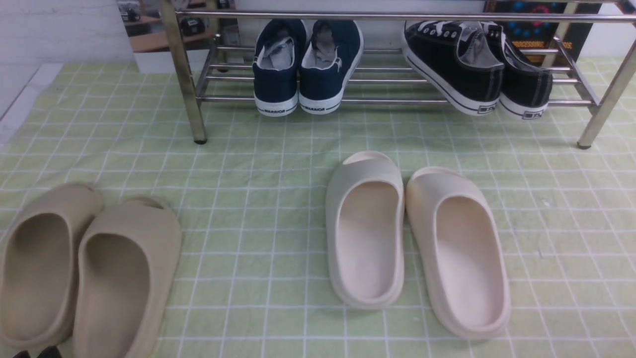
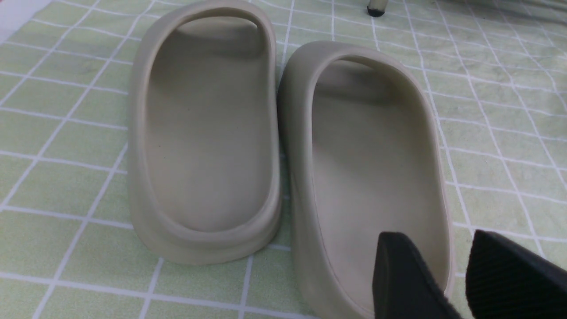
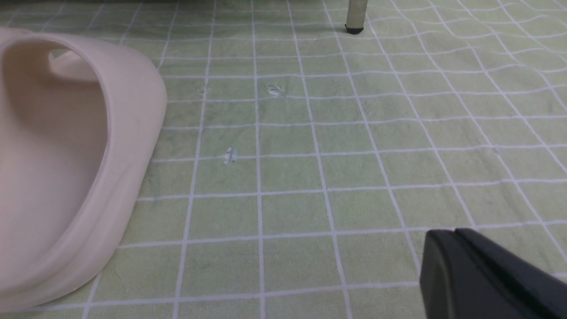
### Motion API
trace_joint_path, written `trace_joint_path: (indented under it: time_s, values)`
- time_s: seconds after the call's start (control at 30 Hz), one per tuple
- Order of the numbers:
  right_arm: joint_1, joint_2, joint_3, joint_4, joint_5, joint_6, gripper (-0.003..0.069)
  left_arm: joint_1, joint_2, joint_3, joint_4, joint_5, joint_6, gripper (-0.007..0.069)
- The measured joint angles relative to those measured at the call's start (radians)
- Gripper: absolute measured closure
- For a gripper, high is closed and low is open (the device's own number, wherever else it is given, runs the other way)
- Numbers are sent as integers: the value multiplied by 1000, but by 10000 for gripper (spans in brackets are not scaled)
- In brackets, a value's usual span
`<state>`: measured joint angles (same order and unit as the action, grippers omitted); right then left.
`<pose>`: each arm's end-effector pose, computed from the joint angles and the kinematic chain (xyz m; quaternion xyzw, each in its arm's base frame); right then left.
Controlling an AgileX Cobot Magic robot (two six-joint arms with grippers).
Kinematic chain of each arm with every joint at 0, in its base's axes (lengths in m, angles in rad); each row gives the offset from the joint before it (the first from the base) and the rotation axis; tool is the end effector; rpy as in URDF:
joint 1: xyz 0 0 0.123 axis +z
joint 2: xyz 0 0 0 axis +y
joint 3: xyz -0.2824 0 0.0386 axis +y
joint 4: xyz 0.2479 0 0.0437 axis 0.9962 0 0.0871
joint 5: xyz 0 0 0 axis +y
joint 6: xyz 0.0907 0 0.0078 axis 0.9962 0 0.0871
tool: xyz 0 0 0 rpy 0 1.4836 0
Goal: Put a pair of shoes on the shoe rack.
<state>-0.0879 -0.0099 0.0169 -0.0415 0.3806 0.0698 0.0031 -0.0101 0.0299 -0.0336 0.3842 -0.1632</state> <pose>0.0520 -0.0060 0.1737 0.0525 0.8031 -0.0230 0.5930 0.0524 -0.0010 0.1691 -0.0761 0.8061 -0.0611 0.5836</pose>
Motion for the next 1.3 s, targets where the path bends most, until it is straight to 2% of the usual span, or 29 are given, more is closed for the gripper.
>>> trace_joint_path:
  time_s: [1.3]
  values:
    - [0, 0, 0, 0, 0, 0, 647, 0, 0, 0, 0, 0, 0, 386]
